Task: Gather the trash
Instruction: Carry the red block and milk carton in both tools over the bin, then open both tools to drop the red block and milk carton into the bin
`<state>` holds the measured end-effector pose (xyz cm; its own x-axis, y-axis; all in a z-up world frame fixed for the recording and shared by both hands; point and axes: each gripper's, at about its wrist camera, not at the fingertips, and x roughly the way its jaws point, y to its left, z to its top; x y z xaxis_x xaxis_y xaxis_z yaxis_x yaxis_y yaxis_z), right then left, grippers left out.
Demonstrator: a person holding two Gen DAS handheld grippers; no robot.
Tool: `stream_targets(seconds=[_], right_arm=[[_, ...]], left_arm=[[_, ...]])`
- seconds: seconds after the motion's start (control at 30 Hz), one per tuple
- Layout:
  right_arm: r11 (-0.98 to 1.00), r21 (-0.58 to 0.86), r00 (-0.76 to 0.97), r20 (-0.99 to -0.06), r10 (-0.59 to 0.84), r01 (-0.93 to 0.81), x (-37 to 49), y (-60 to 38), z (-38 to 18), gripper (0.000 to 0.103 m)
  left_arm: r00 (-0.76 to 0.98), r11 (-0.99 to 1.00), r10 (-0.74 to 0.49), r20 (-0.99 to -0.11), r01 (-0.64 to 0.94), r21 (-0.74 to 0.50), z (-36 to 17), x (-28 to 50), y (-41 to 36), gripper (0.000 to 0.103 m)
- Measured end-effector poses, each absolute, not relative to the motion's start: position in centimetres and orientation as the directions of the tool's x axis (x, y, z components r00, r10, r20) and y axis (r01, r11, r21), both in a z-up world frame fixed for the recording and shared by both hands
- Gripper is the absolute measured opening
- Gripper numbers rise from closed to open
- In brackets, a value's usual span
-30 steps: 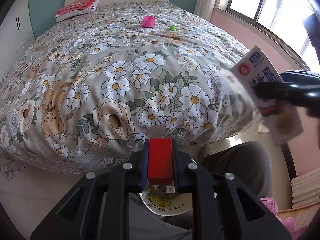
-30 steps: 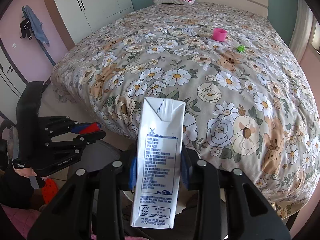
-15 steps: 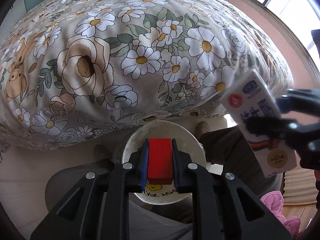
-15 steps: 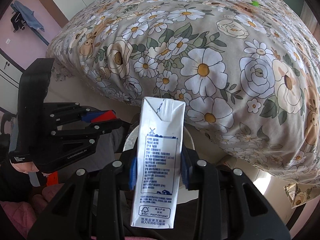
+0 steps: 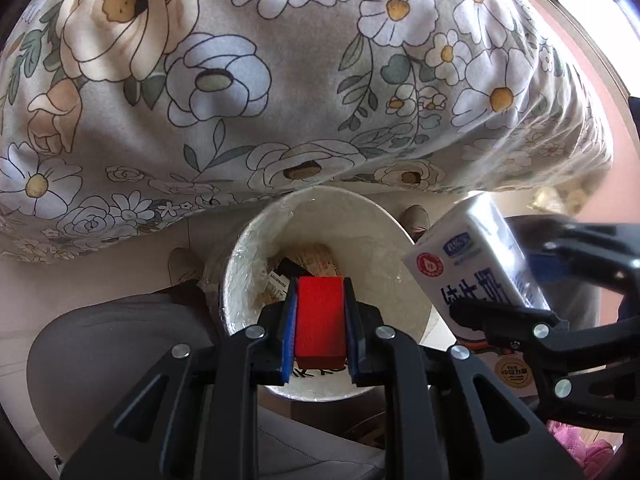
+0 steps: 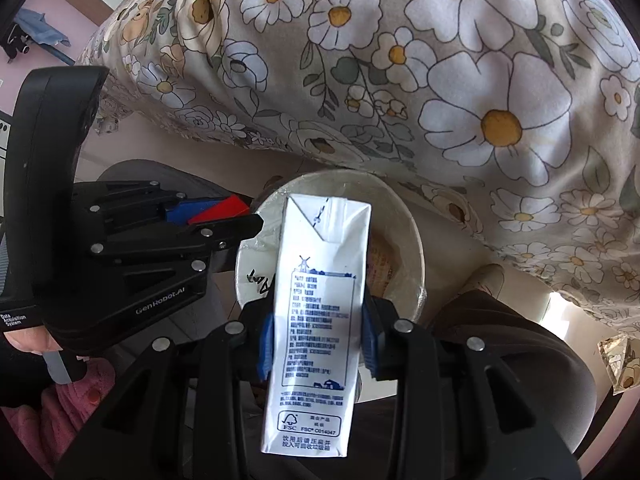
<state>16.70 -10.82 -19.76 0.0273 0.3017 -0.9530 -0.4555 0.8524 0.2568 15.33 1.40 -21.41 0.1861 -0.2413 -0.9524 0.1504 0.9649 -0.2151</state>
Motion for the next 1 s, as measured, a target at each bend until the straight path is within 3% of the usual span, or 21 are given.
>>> stream_targets(seconds=[1.0], right_arm=[[0.934,0.238,-0.129,-0.969,0.210,-0.265,19.1,-9.9,-34.2,0.036]], left_arm=[[-0.014,0.982,-0.185,-0.983,0.035,-0.186,-33.2,18.0,1.0,0.022]])
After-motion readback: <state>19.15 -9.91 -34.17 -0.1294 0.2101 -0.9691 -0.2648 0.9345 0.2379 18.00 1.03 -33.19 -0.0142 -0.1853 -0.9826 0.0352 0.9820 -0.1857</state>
